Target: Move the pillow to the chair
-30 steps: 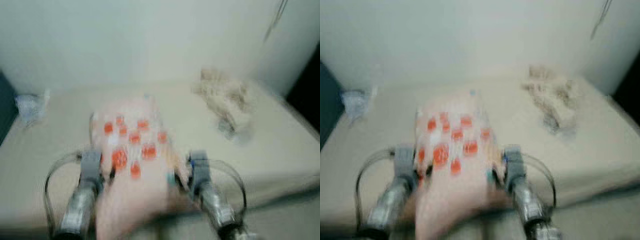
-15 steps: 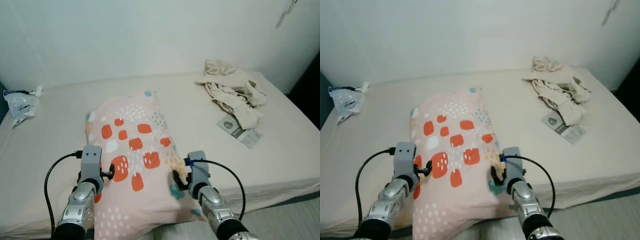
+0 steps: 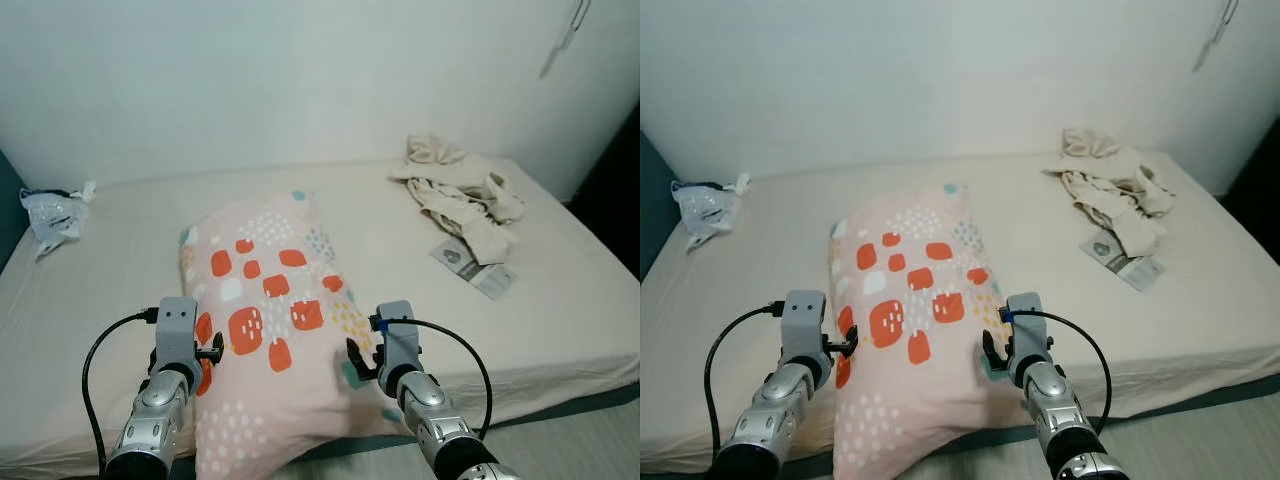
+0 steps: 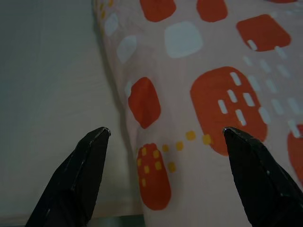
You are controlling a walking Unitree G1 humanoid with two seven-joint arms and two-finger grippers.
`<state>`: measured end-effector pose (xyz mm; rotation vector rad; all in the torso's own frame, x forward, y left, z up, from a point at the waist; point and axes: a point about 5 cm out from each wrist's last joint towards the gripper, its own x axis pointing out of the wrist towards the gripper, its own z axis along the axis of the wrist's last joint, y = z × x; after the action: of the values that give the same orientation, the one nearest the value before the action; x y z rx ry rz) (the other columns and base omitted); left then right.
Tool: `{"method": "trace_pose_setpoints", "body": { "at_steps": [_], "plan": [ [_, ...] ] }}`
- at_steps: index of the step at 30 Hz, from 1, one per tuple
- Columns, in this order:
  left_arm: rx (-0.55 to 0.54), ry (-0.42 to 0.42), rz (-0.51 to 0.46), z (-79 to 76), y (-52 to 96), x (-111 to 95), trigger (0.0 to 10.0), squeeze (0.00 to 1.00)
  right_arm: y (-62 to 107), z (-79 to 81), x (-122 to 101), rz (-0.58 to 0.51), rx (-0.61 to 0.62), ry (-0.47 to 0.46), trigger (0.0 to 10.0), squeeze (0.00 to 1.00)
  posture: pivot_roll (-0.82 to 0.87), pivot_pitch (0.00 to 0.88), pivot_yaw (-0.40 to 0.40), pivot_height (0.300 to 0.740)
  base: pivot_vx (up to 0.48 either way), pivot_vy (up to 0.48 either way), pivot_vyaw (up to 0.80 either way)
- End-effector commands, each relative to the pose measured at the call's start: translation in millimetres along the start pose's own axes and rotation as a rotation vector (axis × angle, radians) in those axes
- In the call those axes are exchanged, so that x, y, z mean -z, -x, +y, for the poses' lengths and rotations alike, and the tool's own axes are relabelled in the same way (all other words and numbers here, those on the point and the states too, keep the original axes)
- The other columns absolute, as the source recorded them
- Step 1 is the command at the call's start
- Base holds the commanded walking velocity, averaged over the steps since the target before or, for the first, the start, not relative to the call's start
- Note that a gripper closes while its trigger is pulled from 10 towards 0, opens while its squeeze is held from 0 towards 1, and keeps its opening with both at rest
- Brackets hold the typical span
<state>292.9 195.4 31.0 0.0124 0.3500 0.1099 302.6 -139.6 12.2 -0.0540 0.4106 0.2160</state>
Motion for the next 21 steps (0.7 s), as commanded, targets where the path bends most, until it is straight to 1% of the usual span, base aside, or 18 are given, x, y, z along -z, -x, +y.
{"method": "trace_pose_setpoints", "body": {
  "at_steps": [1, 3, 5, 7, 9, 11, 12, 13, 17, 20, 21],
  "plan": [
    [-0.012, 0.012, 0.021, 1.5, 1.2, 7.9, 10.0, 0.0, -1.0, 2.7, 0.0, 0.005, -0.014, 0.025, 10.0, 0.0, 0.0, 0.052, -0.002, 0.705, 0.0, 0.0, 0.0],
    [0.002, 0.007, 0.035, 1.2, 1.8, 13.6, 10.0, 0.0, -0.7, 1.5, 1.5, 0.013, -0.008, 0.031, 10.0, 0.0, 0.0, 0.044, -0.006, 0.705, 0.0, 0.0, 0.0],
    [0.019, -0.018, 0.053, 0.8, 4.3, 22.1, 10.0, 0.0, 1.1, -0.9, 7.5, 0.037, 0.005, 0.035, 10.0, 0.0, 0.0, 0.042, -0.008, 0.705, 0.0, 0.0, 0.0],
    [0.024, -0.026, 0.06, 0.7, 5.2, 25.0, 10.0, 0.0, 1.8, -1.7, 9.8, 0.046, 0.009, 0.037, 10.0, 0.0, 0.0, 0.042, -0.008, 0.705, 0.0, 0.0, 0.0],
    [0.038, -0.037, 0.107, 0.3, 9.2, 37.5, 10.0, 0.0, 7.6, -3.7, 26.8, 0.115, 0.017, 0.065, 10.0, 0.0, 0.0, 0.033, -0.013, 0.705, 0.0, 0.0, 0.0],
    [0.058, -0.054, 0.162, -1.7, 14.6, 50.0, 10.0, 0.0, 14.8, -3.9, 44.1, 0.184, 0.016, 0.07, 10.0, 0.0, 0.0, 0.033, -0.013, 0.705, 0.0, 0.0, 0.0],
    [0.058, -0.054, 0.162, -1.7, 14.6, 50.0, 10.0, 0.0, 14.8, -3.9, 44.1, 0.184, 0.016, 0.07, 10.0, 0.0, 0.0, 0.033, -0.013, 0.705, 0.0, 0.0, 0.0],
    [0.065, -0.058, 0.187, -2.2, 16.9, 55.1, 10.0, 0.0, 17.7, -2.9, 50.8, 0.212, 0.011, 0.081, 10.0, 0.0, 0.0, 0.03, -0.016, 0.705, 0.0, 0.0, 0.0],
    [0.063, -0.057, 0.19, -2.6, 18.8, 58.5, 10.0, 0.0, 19.9, -2.1, 55.0, 0.221, 0.007, 0.089, 10.0, 0.0, 0.0, 0.03, -0.016, 0.705, 0.0, 0.0, 0.0],
    [0.054, -0.038, 0.176, -3.8, 18.1, 57.2, 10.0, 0.0, 19.0, -1.4, 52.8, 0.208, -0.004, 0.123, 10.0, 0.0, 0.0, 0.03, -0.016, 0.705, 0.0, 0.0, 0.0],
    [0.054, -0.037, 0.168, -4.3, 17.3, 55.5, 10.0, 0.0, 18.3, -1.3, 51.6, 0.204, -0.003, 0.122, 10.0, 0.0, 0.0, 0.031, -0.016, 0.705, 0.0, 0.0, 0.0]
  ]
}}
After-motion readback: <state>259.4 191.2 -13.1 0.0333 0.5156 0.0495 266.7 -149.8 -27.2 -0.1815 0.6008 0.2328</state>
